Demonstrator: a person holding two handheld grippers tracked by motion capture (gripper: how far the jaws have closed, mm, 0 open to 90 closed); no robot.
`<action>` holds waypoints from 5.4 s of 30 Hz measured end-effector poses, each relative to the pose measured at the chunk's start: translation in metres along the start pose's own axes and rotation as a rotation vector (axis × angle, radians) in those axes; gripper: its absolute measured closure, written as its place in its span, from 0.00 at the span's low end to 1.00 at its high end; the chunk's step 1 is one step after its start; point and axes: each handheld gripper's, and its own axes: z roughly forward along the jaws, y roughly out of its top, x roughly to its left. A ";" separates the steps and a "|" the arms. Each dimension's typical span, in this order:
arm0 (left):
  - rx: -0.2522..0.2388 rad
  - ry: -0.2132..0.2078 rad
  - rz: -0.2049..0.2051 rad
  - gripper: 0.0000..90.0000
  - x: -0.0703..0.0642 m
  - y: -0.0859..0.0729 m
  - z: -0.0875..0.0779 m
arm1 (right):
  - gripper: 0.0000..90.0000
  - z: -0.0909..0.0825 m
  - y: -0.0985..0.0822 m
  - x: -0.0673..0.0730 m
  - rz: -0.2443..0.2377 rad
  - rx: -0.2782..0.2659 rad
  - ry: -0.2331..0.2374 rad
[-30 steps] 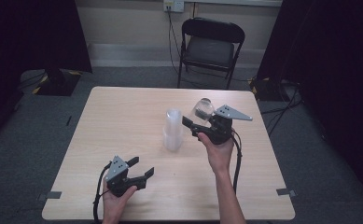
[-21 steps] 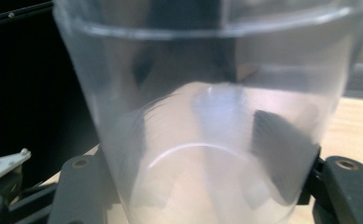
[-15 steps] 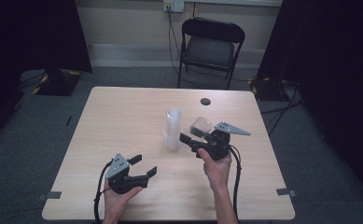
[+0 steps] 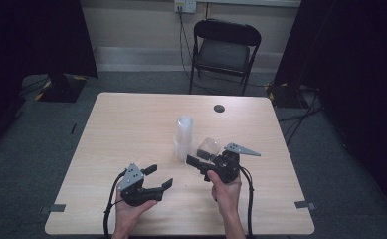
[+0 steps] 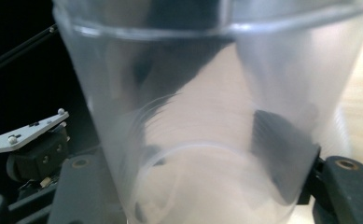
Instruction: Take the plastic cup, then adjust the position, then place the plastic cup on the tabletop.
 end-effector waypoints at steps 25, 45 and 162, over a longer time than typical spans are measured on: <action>-0.132 -0.050 0.111 0.48 -0.017 -0.007 0.017 | 0.40 0.012 -0.037 0.000 0.164 0.086 0.118; -0.263 -0.054 0.125 0.61 -0.023 -0.014 0.030 | 0.39 0.023 -0.044 0.011 0.221 0.127 0.189; 0.162 -0.222 0.007 0.99 0.010 0.004 0.020 | 0.15 -0.025 -0.042 0.022 -0.424 0.201 -0.068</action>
